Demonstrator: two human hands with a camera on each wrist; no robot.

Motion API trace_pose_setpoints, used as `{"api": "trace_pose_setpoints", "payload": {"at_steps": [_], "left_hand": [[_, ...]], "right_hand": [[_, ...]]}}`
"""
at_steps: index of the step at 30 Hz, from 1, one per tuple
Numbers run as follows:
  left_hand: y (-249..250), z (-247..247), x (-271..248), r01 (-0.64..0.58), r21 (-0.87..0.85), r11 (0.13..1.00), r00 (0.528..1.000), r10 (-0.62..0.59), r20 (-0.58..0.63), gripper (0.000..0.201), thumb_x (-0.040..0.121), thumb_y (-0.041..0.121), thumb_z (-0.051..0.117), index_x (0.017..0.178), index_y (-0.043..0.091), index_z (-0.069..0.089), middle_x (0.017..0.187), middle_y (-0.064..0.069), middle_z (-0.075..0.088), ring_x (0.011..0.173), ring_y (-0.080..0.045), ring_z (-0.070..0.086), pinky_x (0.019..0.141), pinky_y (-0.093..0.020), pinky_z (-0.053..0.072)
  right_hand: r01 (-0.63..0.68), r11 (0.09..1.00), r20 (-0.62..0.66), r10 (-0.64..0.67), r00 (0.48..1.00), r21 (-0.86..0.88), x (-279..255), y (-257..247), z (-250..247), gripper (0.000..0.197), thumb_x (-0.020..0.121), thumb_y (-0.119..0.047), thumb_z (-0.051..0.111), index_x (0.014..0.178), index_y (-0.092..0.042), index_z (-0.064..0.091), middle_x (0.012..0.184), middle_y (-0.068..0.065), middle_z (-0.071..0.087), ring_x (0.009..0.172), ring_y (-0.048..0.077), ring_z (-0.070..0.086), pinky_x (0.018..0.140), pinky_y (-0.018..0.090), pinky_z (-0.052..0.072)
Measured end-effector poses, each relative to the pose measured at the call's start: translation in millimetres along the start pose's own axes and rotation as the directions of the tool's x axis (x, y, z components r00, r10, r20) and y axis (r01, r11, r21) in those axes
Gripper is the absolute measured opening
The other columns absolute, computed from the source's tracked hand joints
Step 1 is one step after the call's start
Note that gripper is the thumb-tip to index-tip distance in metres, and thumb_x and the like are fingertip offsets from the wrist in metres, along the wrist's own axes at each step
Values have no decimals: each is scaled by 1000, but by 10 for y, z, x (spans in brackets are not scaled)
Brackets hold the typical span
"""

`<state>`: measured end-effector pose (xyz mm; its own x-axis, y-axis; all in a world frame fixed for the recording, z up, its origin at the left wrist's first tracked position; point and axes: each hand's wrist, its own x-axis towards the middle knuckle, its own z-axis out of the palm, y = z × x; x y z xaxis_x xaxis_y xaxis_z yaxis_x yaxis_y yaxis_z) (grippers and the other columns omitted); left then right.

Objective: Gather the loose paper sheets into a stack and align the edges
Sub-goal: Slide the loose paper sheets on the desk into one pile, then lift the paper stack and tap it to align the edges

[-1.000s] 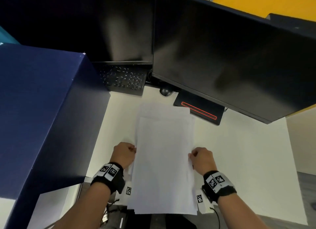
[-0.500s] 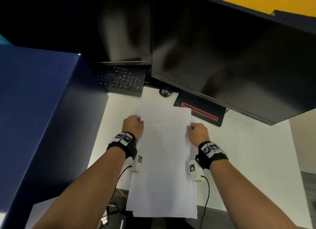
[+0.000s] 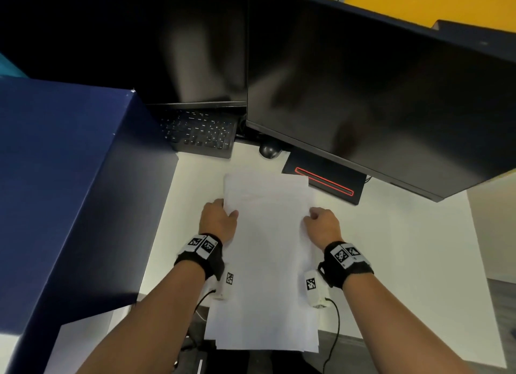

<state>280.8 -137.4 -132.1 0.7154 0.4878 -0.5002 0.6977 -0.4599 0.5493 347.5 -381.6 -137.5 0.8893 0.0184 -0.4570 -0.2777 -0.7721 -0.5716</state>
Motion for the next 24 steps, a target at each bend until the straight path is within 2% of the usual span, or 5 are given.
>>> {"api": "trace_pose_setpoints", "payload": {"at_steps": [7, 12, 16, 20, 24], "left_hand": [[-352, -117, -318, 160, -121, 980, 984, -149, 100, 92, 66, 52, 85, 138, 7, 49, 129, -8, 63, 114, -24, 63, 89, -25, 47], [-257, 110, -343, 52, -171, 984, 987, -25, 157, 69, 63, 46, 89, 118, 13, 64, 116, -2, 70, 102, -21, 66, 83, -26, 50], [-340, 63, -368, 100, -424, 900, 938, 57, 342, 48, 71, 22, 89, 116, 16, 70, 117, -4, 74, 107, -24, 70, 98, -41, 54], [-379, -148, -581, 59, -583, 810, 928, 171, 332, 45, 73, 8, 86, 115, 11, 70, 105, -1, 79, 105, -25, 73, 75, -28, 60], [-240, -518, -760, -17, -639, 769, 909, 278, 310, 39, 78, 1, 80, 116, 6, 70, 108, -8, 78, 101, -24, 74, 77, -27, 60]], "right_hand": [[-154, 978, -28, 151, 988, -144, -427, 304, 85, 70, 77, -60, 67, 111, 0, 57, 116, 17, 51, 108, 34, 53, 93, 38, 47], [-209, 972, 27, 207, 978, 108, -483, 2, 252, 86, 72, -35, 84, 137, 2, 39, 132, 14, 48, 123, 33, 52, 98, 32, 46], [-264, 934, 205, 217, 954, 241, -252, 55, 158, 61, 62, -26, 89, 112, -2, 64, 110, 10, 72, 93, 28, 70, 84, 35, 58], [-189, 907, 232, 104, 967, 377, -328, 114, 69, 66, 52, -33, 94, 105, -8, 64, 103, 11, 74, 90, 30, 74, 84, 47, 60], [-174, 570, 305, -142, 942, 803, -614, 102, -86, 83, 59, -17, 93, 129, -6, 49, 126, 20, 66, 110, 35, 68, 93, 49, 55]]}}
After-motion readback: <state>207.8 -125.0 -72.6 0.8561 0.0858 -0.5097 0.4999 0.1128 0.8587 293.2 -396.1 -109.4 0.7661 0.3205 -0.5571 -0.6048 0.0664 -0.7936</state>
